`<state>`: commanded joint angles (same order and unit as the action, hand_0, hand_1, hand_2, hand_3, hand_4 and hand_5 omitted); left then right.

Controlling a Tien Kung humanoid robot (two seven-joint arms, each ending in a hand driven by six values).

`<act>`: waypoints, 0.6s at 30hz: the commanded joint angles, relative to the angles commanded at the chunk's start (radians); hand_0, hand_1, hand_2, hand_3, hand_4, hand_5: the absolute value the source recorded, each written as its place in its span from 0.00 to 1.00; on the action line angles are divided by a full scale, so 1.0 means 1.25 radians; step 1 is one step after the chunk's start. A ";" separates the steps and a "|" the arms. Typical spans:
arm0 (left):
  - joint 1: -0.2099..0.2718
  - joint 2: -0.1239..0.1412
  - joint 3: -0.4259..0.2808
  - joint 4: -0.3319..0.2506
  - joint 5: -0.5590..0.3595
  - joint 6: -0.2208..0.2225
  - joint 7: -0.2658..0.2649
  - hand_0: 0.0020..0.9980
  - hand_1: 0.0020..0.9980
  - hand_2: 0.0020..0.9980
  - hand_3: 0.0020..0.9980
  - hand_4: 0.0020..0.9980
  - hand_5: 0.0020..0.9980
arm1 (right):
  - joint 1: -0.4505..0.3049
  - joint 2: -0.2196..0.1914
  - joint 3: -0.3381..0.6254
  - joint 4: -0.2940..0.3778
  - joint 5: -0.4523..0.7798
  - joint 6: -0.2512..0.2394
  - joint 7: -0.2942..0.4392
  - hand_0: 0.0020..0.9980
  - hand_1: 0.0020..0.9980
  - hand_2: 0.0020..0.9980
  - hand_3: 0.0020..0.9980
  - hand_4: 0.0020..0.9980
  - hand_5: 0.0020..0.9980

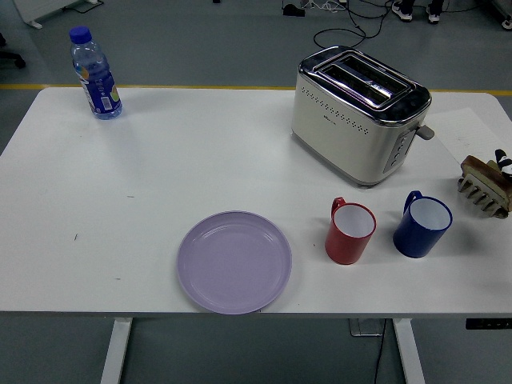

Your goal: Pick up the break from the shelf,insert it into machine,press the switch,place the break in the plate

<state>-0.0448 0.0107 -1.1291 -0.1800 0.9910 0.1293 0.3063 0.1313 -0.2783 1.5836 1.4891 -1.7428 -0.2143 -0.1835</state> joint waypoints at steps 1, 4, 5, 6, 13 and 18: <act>0.000 0.000 0.000 0.000 -0.001 0.000 0.000 0.42 0.49 0.55 0.63 0.42 1.00 | 0.001 0.000 -0.002 -0.001 -0.021 0.001 -0.001 0.91 0.83 0.90 0.89 0.78 0.17; 0.000 0.000 0.002 0.000 -0.002 0.000 -0.001 0.42 0.49 0.55 0.63 0.42 1.00 | 0.006 -0.004 -0.011 -0.001 -0.104 0.012 -0.007 0.92 0.83 0.90 0.90 0.78 0.17; -0.001 0.000 0.002 0.000 -0.004 0.001 -0.001 0.42 0.49 0.55 0.63 0.42 1.00 | 0.008 -0.007 -0.019 0.001 -0.135 0.017 -0.010 0.92 0.83 0.90 0.90 0.78 0.17; -0.001 0.001 0.003 0.000 -0.005 0.001 -0.002 0.42 0.49 0.55 0.63 0.42 1.00 | 0.011 -0.008 -0.028 0.003 -0.172 0.022 -0.014 0.92 0.83 0.90 0.90 0.78 0.17; -0.006 0.002 0.002 0.000 -0.007 0.004 -0.003 0.42 0.49 0.55 0.63 0.42 1.00 | 0.036 -0.008 -0.076 -0.014 -0.348 0.041 -0.035 0.92 0.84 0.90 0.90 0.78 0.18; -0.011 0.004 0.006 0.000 -0.010 0.006 -0.002 0.42 0.49 0.55 0.62 0.42 1.00 | 0.069 -0.003 -0.113 -0.056 -0.364 0.058 -0.061 0.93 0.84 0.91 0.90 0.77 0.18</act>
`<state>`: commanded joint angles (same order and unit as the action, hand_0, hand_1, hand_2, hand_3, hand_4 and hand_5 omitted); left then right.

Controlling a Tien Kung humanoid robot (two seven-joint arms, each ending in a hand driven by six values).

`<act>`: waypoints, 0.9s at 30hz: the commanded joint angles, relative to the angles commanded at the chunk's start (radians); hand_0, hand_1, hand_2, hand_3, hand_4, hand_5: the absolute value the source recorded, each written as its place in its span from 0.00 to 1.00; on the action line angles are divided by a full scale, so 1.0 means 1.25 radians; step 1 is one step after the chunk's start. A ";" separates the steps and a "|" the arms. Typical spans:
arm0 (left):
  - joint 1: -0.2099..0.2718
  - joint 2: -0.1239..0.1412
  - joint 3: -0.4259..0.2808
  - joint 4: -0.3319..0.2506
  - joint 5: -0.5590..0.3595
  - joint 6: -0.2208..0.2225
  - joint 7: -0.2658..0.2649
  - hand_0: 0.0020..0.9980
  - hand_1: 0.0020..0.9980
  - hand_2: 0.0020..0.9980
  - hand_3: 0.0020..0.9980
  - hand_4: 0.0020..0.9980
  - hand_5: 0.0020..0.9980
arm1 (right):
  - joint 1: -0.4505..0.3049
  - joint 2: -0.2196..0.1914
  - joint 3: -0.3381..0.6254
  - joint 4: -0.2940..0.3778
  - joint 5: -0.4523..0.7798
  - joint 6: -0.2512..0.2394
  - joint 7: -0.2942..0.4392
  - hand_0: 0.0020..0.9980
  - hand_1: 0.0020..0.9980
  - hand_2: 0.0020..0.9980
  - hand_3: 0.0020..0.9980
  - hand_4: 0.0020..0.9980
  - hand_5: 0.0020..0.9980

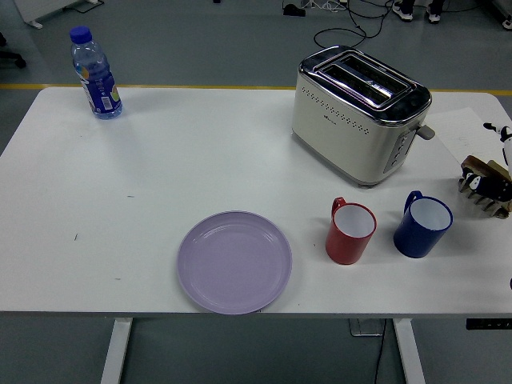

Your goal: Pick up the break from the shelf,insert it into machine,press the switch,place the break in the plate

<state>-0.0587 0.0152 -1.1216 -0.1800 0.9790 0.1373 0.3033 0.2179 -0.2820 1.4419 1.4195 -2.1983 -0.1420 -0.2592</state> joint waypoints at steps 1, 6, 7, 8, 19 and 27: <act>0.000 0.000 0.000 0.000 0.000 0.000 0.000 0.42 0.49 0.55 0.62 0.42 1.00 | 0.001 0.000 -0.002 -0.001 0.000 0.001 -0.002 0.93 0.84 0.91 0.90 0.77 0.18; -0.001 0.001 -0.002 0.000 0.002 0.004 -0.001 0.42 0.49 0.54 0.62 0.42 1.00 | 0.015 0.007 -0.017 -0.017 -0.005 0.003 -0.012 0.94 0.84 0.91 0.90 0.77 0.18; -0.002 0.001 -0.002 0.000 0.002 0.004 -0.001 0.42 0.49 0.54 0.62 0.42 1.00 | 0.020 0.008 -0.021 -0.025 -0.009 0.002 -0.016 0.94 0.84 0.91 0.90 0.77 0.18; -0.002 0.001 -0.002 0.000 0.002 0.004 0.000 0.42 0.49 0.54 0.62 0.42 1.00 | 0.025 0.008 -0.024 -0.032 -0.015 0.002 -0.020 0.94 0.84 0.91 0.90 0.77 0.18; -0.004 0.002 -0.001 0.000 0.004 0.004 0.003 0.42 0.49 0.54 0.61 0.42 1.00 | 0.090 -0.003 -0.075 -0.124 -0.056 0.022 -0.093 0.89 0.82 0.87 0.86 0.76 0.19; -0.003 0.003 -0.002 0.000 0.006 0.006 0.002 0.42 0.49 0.53 0.61 0.42 1.00 | 0.110 -0.008 -0.092 -0.143 -0.056 0.029 -0.131 0.79 0.72 0.72 0.78 0.75 0.19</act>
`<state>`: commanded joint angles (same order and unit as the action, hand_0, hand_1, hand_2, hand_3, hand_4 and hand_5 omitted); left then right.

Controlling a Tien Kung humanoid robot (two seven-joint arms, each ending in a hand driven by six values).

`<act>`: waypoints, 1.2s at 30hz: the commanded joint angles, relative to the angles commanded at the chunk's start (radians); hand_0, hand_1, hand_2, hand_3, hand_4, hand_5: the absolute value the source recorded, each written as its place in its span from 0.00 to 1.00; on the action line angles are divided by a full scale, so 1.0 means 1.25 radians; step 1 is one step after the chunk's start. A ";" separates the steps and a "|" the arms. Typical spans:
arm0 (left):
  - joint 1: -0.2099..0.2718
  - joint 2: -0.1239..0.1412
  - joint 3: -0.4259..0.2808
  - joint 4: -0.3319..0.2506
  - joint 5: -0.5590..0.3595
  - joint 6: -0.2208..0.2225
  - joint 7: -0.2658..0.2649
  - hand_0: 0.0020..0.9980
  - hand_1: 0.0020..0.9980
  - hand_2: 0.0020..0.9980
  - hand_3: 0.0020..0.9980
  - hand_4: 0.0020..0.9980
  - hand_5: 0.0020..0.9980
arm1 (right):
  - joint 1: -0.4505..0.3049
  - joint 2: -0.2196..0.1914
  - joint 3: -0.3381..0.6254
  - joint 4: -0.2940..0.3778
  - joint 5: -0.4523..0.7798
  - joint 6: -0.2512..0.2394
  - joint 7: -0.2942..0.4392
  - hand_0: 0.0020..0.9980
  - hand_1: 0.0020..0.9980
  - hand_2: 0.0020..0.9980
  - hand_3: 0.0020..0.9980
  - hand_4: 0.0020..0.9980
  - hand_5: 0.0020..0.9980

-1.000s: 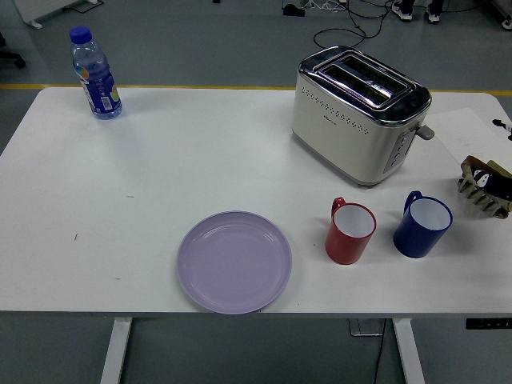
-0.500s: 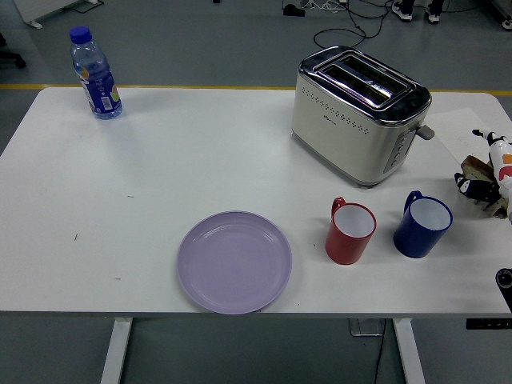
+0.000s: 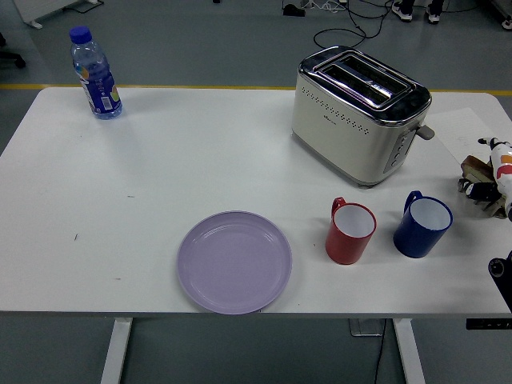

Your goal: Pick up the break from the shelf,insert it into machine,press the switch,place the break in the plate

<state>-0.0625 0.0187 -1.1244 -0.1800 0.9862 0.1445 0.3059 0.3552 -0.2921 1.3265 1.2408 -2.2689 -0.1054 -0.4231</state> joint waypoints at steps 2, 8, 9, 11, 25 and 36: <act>0.000 0.000 0.000 0.000 0.001 0.000 0.000 0.42 0.49 0.53 0.60 0.42 1.00 | 0.003 -0.001 -0.004 -0.002 0.000 -0.001 -0.007 0.67 0.62 0.61 0.72 0.73 0.18; -0.002 0.001 -0.003 0.000 0.004 0.001 0.000 0.42 0.49 0.53 0.60 0.42 1.00 | 0.014 -0.006 -0.020 -0.014 0.000 -0.007 -0.036 0.59 0.56 0.56 0.67 0.70 0.15; -0.002 0.001 -0.003 0.000 0.004 0.001 0.000 0.42 0.49 0.53 0.60 0.42 1.00 | 0.015 -0.007 -0.023 -0.015 0.000 -0.010 -0.040 0.59 0.56 0.56 0.67 0.70 0.15; -0.002 0.001 -0.003 0.000 0.003 0.001 0.000 0.42 0.49 0.53 0.60 0.42 1.00 | 0.018 -0.008 -0.027 -0.018 0.000 -0.016 -0.046 0.59 0.56 0.56 0.67 0.70 0.15; -0.002 0.001 -0.002 0.000 0.004 0.001 0.000 0.42 0.49 0.53 0.60 0.42 1.00 | 0.038 -0.015 -0.052 -0.054 0.000 -0.041 -0.069 0.42 0.43 0.47 0.52 0.51 0.00; 0.001 -0.001 -0.007 0.000 0.010 0.002 0.003 0.42 0.49 0.53 0.60 0.42 1.00 | 0.050 -0.038 -0.057 -0.043 0.000 -0.157 -0.075 0.36 0.40 0.45 0.50 0.44 0.00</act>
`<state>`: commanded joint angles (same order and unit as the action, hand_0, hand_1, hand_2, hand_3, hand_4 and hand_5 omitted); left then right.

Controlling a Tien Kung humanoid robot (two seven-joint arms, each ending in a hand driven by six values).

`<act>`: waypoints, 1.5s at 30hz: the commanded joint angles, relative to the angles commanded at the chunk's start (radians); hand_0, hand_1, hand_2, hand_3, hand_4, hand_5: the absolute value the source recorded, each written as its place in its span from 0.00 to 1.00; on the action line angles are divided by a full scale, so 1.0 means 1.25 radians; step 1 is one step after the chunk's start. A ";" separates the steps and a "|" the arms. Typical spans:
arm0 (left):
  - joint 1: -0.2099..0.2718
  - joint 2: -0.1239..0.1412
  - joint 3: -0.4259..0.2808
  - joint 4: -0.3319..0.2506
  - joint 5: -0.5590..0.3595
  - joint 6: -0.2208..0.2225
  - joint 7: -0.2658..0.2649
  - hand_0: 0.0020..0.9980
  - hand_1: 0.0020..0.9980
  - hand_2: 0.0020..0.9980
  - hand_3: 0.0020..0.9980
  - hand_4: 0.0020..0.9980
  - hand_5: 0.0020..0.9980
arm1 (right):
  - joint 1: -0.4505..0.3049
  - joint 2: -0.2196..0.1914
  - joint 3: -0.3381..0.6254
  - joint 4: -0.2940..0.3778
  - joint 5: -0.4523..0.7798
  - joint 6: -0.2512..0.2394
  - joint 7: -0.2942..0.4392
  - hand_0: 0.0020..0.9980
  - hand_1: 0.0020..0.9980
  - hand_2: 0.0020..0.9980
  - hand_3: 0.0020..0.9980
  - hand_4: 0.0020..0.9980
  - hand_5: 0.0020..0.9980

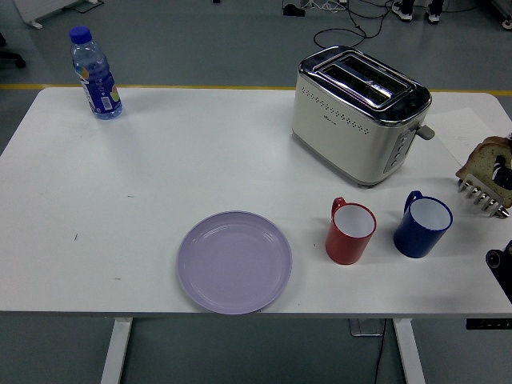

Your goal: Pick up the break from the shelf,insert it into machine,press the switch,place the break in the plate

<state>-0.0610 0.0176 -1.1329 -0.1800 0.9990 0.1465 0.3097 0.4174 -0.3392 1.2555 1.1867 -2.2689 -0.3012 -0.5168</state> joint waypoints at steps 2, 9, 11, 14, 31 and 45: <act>0.002 0.000 -0.001 0.000 0.001 0.000 0.000 0.42 0.49 0.53 0.60 0.42 1.00 | 0.001 -0.011 0.002 0.014 0.000 -0.008 0.002 0.35 0.38 0.43 0.49 0.43 0.00; 0.008 0.000 -0.008 0.000 0.011 -0.001 0.003 0.42 0.49 0.53 0.60 0.42 1.00 | 0.018 -0.062 0.013 0.103 0.000 -0.032 0.004 0.36 0.37 0.42 0.48 0.42 0.00; 0.009 0.000 -0.009 0.000 0.014 -0.001 0.004 0.42 0.49 0.53 0.60 0.42 1.00 | 0.030 -0.075 0.017 0.133 0.000 -0.050 0.008 0.36 0.37 0.42 0.48 0.42 0.00; 0.012 0.001 -0.011 0.000 0.017 -0.002 0.006 0.42 0.49 0.53 0.60 0.42 1.00 | 0.048 -0.083 0.018 0.162 0.000 -0.080 0.017 0.35 0.32 0.38 0.48 0.44 0.00; 0.018 0.002 -0.013 0.000 0.024 -0.002 0.012 0.42 0.49 0.53 0.60 0.42 1.00 | 0.227 -0.003 -0.063 0.126 0.078 -0.205 0.100 0.29 0.27 0.34 0.47 0.44 0.00; 0.017 0.000 0.006 0.000 -0.001 0.001 0.010 0.42 0.49 0.53 0.60 0.41 1.00 | 0.334 0.126 -0.157 -0.013 0.180 -0.262 0.191 0.30 0.27 0.34 0.48 0.43 0.00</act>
<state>-0.0399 0.0177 -1.1257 -0.1800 0.9984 0.1478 0.3223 0.8351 -0.1820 1.0597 1.1701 -2.0437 -0.6292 -0.2783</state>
